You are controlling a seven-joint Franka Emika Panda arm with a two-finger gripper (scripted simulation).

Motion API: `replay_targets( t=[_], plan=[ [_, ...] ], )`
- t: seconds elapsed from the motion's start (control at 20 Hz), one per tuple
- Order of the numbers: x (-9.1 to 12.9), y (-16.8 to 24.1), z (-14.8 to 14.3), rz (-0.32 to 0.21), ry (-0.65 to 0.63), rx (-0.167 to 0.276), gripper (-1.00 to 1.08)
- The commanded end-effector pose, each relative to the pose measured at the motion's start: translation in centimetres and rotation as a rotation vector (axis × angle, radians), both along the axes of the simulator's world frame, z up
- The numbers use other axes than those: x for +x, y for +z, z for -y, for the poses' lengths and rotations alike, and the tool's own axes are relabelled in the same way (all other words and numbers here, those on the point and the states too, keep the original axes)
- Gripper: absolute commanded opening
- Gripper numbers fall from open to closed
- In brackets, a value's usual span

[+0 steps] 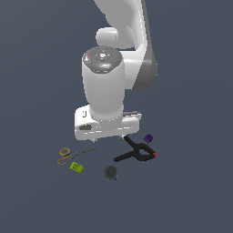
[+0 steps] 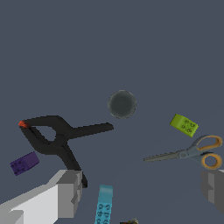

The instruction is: Pick up a designated object from a clutter of objects.

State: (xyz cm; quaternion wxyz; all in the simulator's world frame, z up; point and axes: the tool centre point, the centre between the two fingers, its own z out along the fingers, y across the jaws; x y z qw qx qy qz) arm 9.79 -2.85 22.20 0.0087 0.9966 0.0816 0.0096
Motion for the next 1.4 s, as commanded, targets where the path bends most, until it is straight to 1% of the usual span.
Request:
replay_targets(
  t=[0.0, 0.4, 0.75, 1.05, 1.35],
  plan=[
    [1.3, -2.0, 0.0, -0.003, 0.035, 0.0, 1.0],
    [4.6, -8.7, -0.2, -0.014, 0.14, 0.005, 1.0],
    [6.1, -13.3, -0.3, -0.02, 0.203, 0.01, 1.0],
    [6.7, -15.4, -0.3, -0.022, 0.231, 0.013, 1.0],
    [6.7, -15.8, -0.3, -0.024, 0.234, 0.013, 1.0]
  ],
)
